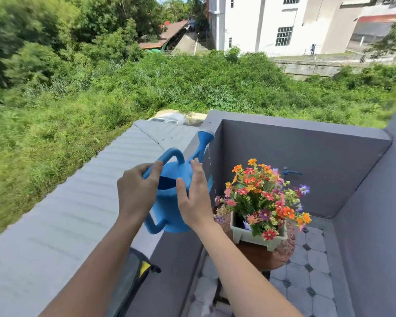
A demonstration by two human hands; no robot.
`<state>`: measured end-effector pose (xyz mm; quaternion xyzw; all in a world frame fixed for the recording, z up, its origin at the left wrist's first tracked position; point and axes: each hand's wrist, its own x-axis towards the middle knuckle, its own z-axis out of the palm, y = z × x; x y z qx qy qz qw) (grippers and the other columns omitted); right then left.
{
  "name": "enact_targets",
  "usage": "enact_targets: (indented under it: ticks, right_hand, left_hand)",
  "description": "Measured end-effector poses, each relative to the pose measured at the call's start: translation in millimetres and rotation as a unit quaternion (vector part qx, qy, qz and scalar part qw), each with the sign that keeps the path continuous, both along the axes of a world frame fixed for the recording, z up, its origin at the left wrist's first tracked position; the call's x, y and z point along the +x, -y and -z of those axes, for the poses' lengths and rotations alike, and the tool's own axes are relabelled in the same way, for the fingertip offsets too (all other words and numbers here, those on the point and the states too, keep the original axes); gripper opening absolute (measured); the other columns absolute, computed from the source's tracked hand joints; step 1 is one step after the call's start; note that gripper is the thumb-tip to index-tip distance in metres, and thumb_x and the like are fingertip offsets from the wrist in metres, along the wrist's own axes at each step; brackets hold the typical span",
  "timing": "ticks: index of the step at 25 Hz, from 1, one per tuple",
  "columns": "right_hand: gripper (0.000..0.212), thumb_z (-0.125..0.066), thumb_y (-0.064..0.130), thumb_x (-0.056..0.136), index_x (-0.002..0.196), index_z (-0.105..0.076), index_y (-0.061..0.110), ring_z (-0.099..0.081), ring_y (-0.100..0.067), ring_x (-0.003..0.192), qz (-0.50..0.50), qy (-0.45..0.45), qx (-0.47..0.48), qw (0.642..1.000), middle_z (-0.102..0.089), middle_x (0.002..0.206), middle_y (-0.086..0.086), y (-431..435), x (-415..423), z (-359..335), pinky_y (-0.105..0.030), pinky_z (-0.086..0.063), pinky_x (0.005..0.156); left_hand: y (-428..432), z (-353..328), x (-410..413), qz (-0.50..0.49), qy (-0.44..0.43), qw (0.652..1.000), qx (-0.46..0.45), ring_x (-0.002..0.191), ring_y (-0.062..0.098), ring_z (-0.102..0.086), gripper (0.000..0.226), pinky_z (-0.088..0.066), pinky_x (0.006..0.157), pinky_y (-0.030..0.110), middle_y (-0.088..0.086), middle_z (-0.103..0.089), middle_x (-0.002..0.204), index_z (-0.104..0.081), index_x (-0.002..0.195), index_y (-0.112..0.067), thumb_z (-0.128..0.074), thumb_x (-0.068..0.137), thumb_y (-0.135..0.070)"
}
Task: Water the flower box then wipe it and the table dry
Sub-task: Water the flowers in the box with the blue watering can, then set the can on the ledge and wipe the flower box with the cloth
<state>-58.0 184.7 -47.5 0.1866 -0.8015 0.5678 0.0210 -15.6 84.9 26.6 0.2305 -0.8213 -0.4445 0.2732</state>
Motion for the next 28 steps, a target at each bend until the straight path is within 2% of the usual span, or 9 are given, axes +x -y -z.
enact_targets:
  ticks: [2, 6, 10, 16, 19, 22, 24, 26, 28]
  right_hand:
    - [0.058, -0.034, 0.032, 0.103, 0.154, -0.013, 0.015, -0.003, -0.010, 0.151, -0.020, 0.009, 0.044, 0.999, -0.010, 0.164, 0.002, 15, -5, 9, -0.019, -0.002, 0.115]
    - [0.058, -0.027, 0.037, 0.103, 0.154, -0.011, 0.013, -0.001, -0.013, 0.152, -0.035, 0.039, 0.118, 0.992, -0.007, 0.165, -0.001, 44, -21, 32, -0.027, -0.003, 0.120]
    - [0.060, -0.026, 0.038, 0.103, 0.154, -0.010, 0.012, -0.001, -0.017, 0.152, -0.059, 0.041, 0.185, 0.980, -0.008, 0.165, -0.005, 65, -41, 55, -0.035, -0.005, 0.124]
    - [0.058, -0.025, 0.035, 0.104, 0.154, -0.012, 0.009, -0.004, -0.019, 0.152, -0.070, 0.021, 0.238, 0.968, -0.011, 0.164, -0.006, 66, -53, 73, -0.033, -0.004, 0.123]
    - [0.057, -0.024, 0.033, 0.104, 0.154, -0.011, 0.008, -0.004, -0.018, 0.152, -0.076, 0.009, 0.247, 0.966, -0.012, 0.164, -0.006, 61, -53, 76, -0.033, -0.005, 0.123]
    - [0.059, -0.024, 0.035, 0.104, 0.154, -0.008, 0.009, -0.003, -0.017, 0.152, -0.076, 0.023, 0.232, 0.969, -0.009, 0.165, -0.005, 55, -51, 71, -0.032, -0.005, 0.122]
    - [0.059, -0.025, 0.036, 0.104, 0.154, -0.006, 0.011, -0.006, -0.018, 0.152, -0.054, 0.050, 0.188, 0.979, -0.009, 0.165, -0.004, 49, -41, 70, -0.033, -0.007, 0.123]
    - [0.059, -0.026, 0.034, 0.104, 0.154, -0.007, 0.011, -0.008, -0.018, 0.151, -0.022, 0.080, 0.150, 0.985, -0.012, 0.164, -0.004, 45, -21, 74, -0.034, -0.009, 0.123]
    - [0.058, -0.027, 0.033, 0.104, 0.154, -0.008, 0.011, -0.009, -0.017, 0.151, 0.011, 0.106, 0.140, 0.984, -0.014, 0.164, -0.004, 42, 8, 82, -0.031, -0.008, 0.122]
  left_hand:
    - [12, 16, 0, -0.030, 0.000, 1.000, -0.006, 0.065, 0.002, -0.056, 0.019, -0.039, 0.058, 0.015, -0.015, -0.061, 0.065, -0.066, 0.081, -0.022, -0.056, 0.090, -0.036]
    - [31, 47, -12, -0.074, -0.010, 0.997, -0.006, 0.071, 0.016, -0.061, 0.028, -0.044, 0.066, 0.027, -0.003, -0.067, 0.072, -0.071, 0.094, -0.014, -0.053, 0.092, -0.036]
    - [40, 75, -22, -0.110, -0.007, 0.994, 0.001, 0.069, 0.018, -0.059, 0.030, -0.040, 0.065, 0.024, -0.003, -0.065, 0.071, -0.070, 0.098, -0.012, -0.051, 0.094, -0.035]
    - [37, 100, -30, -0.116, 0.007, 0.993, 0.009, 0.083, 0.024, -0.064, 0.039, -0.050, 0.078, 0.031, 0.008, -0.072, 0.092, -0.064, 0.113, -0.006, -0.047, 0.095, -0.036]
    - [29, 103, -25, -0.106, 0.005, 0.994, 0.004, 0.081, 0.026, -0.065, 0.040, -0.051, 0.079, 0.039, 0.009, -0.072, 0.090, -0.061, 0.118, -0.007, -0.045, 0.096, -0.035]
    - [26, 97, -22, -0.092, 0.045, 0.995, -0.010, 0.082, 0.025, -0.064, 0.040, -0.047, 0.075, 0.033, 0.007, -0.070, 0.087, -0.057, 0.121, -0.010, -0.040, 0.097, -0.038]
    - [24, 92, -15, -0.065, 0.069, 0.995, 0.004, 0.098, 0.022, -0.062, 0.047, -0.046, 0.084, 0.032, 0.004, -0.069, 0.103, -0.054, 0.124, -0.015, -0.032, 0.097, -0.046]
    - [23, 93, 1, -0.029, 0.023, 0.996, 0.081, 0.115, 0.008, -0.054, 0.044, -0.041, 0.101, 0.033, -0.004, -0.062, 0.122, -0.056, 0.123, -0.025, -0.026, 0.099, -0.045]
    - [27, 102, 24, -0.035, -0.004, 0.993, 0.112, 0.114, -0.003, -0.051, 0.032, -0.038, 0.105, 0.032, -0.008, -0.061, 0.121, -0.056, 0.109, -0.040, -0.026, 0.101, -0.036]
